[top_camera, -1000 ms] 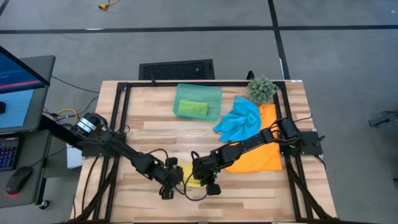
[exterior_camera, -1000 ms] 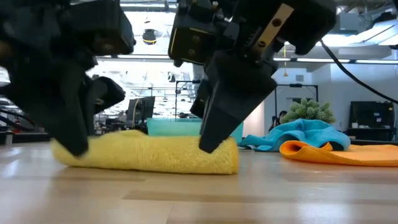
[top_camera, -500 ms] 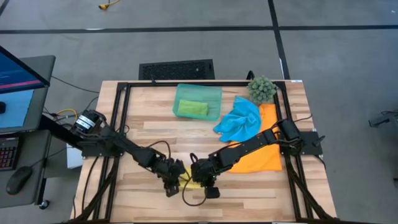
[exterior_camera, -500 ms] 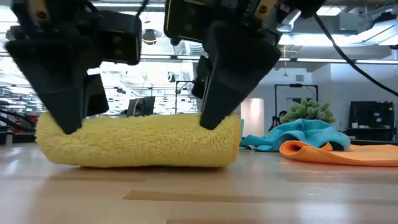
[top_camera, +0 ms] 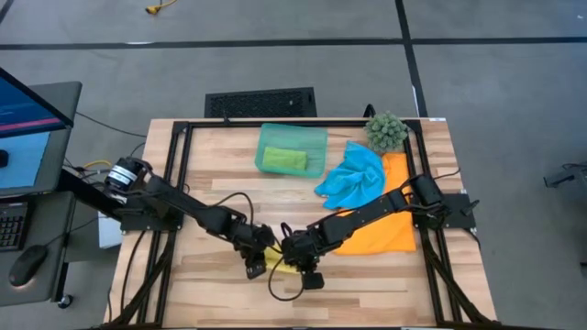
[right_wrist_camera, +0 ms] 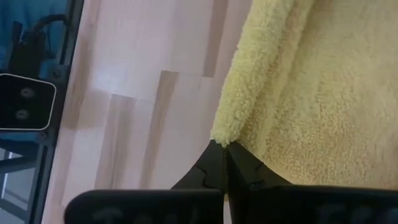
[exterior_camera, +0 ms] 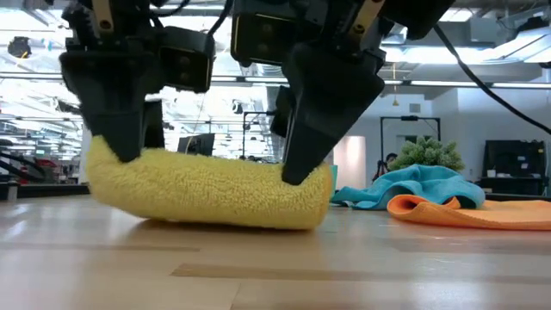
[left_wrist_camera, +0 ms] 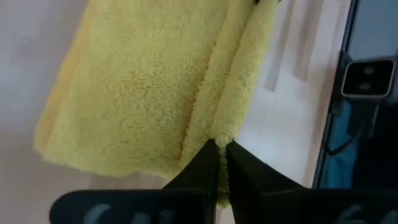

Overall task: Roll microfiber towels into tight, uniform cylinder then place into a basket
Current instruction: Roll the yellow microfiber cloth

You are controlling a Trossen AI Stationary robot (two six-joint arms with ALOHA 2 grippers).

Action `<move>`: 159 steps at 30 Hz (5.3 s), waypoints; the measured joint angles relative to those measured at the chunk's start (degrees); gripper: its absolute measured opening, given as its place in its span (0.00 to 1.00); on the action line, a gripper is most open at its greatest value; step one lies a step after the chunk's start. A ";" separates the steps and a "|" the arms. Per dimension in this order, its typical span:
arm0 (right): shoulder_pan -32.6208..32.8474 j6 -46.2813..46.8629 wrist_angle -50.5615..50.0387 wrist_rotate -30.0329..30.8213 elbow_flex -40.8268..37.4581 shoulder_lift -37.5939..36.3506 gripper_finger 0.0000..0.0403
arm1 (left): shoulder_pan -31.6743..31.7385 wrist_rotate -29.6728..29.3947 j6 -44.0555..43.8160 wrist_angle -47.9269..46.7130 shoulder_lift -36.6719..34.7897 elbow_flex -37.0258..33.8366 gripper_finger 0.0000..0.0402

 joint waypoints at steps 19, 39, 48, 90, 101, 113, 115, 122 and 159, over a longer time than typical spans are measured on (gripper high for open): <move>-3.82 1.88 -3.53 6.80 -0.11 -2.82 0.02 | 2.31 -12.05 5.09 -8.90 -2.21 0.06 0.02; -3.17 4.50 5.38 3.89 -4.67 -2.87 0.02 | 3.29 -10.63 3.55 -10.30 -1.95 0.02 0.02; -0.61 4.82 13.35 -3.40 -4.73 -2.87 0.02 | -2.49 -0.05 -3.43 -4.39 -1.97 0.04 0.02; -3.47 13.43 10.60 0.38 -4.46 4.33 0.03 | 10.04 -6.87 18.53 -10.70 -5.41 -5.57 0.42; -3.46 13.41 10.36 0.60 -4.46 4.31 0.03 | -7.95 -27.00 28.30 -5.93 -15.24 -5.49 0.42; -3.49 13.38 10.38 0.78 -4.46 4.30 0.03 | -11.78 -30.38 41.12 5.96 -2.00 -5.40 0.42; -3.49 13.32 10.34 0.66 -4.46 4.30 0.02 | -10.64 -30.50 41.38 6.34 -0.28 -5.40 0.42; -3.49 11.88 10.38 -0.33 -4.46 4.30 0.03 | -6.41 -29.78 39.68 5.82 0.91 -5.38 0.42; 2.88 -3.07 -9.63 15.60 -4.94 -9.07 0.20 | -3.85 -20.03 21.28 9.39 5.33 -6.16 0.42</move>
